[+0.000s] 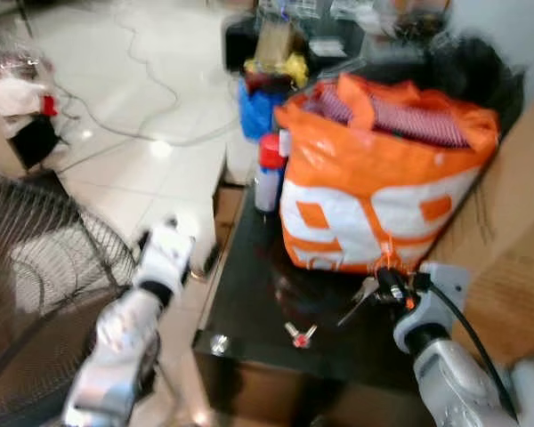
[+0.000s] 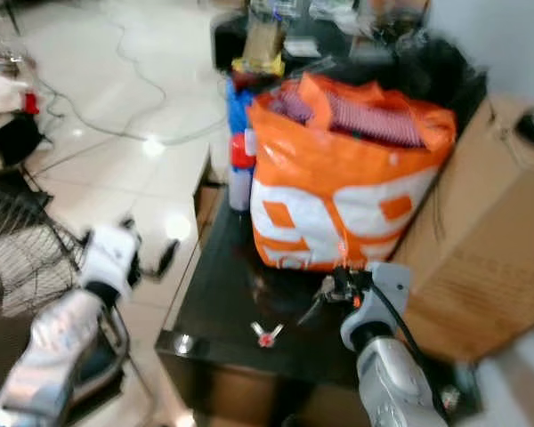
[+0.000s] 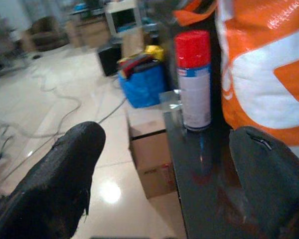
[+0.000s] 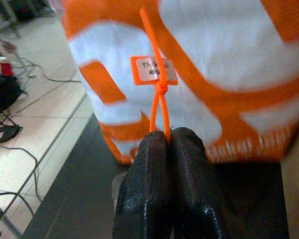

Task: Hang keys on a hook

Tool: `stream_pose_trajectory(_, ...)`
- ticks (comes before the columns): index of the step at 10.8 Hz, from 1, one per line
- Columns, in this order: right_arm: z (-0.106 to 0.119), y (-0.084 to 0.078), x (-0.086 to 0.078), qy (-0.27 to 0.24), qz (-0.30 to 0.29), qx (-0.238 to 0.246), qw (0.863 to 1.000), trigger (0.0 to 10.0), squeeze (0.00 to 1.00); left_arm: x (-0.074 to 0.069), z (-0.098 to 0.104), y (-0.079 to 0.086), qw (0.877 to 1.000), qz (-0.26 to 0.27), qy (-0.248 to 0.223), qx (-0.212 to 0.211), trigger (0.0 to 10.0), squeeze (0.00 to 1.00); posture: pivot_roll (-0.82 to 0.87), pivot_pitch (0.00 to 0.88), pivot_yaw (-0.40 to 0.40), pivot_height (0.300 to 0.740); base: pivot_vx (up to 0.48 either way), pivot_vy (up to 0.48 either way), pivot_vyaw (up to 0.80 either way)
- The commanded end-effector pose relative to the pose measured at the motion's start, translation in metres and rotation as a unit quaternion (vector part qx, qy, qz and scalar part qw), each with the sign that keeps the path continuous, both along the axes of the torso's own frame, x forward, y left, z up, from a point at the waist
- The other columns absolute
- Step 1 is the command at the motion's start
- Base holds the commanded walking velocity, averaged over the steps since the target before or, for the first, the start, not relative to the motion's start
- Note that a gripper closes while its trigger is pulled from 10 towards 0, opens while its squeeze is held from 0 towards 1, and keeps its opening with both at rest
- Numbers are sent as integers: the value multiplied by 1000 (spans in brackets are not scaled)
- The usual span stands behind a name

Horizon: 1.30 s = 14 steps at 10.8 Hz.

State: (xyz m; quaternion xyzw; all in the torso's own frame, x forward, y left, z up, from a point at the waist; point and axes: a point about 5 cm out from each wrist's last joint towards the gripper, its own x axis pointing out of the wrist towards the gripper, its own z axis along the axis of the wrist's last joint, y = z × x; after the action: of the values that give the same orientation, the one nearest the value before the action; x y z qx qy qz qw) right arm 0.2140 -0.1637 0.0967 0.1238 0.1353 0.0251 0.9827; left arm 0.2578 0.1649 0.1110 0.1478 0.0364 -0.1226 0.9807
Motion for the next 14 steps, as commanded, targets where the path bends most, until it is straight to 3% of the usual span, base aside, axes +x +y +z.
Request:
stream_pose_trajectory(1, -4, 1, 1, 9, 1, -6, 1000, 0, 0, -1, -1, 2, 1000, 3, 1, 1, 10000, 224, 7, 0, -67, 740, 0, 0, 0)
stream_pose_trajectory(3, -3, -2, -1, 12, 5, -22, 1000, 0, 0, 1, -1, 4, 1000, 10, 0, -4, 10000, 227, -11, 0, -52, 740, 0, 0, 0)
stream_pose_trajectory(5, -3, -17, -3, 14, -26, -36, 999, 0, 0, 4, -6, -7, 1000, -5, 9, -8, 10000, 227, -23, 0, -43, 740, -148, 0, 0)
stream_pose_trajectory(7, 0, -11, 6, 12, 3, -48, 999, 0, 0, 0, -6, -1, 1000, 11, 8, -14, 10000, 231, -15, 0, -70, 740, -296, 0, 0)
stream_pose_trajectory(14, -4, -13, 2, 31, 21, -66, 997, 0, 0, -7, -8, -6, 1000, 14, 6, -17, 10000, 231, 1, 0, -110, 740, -277, 0, 0)
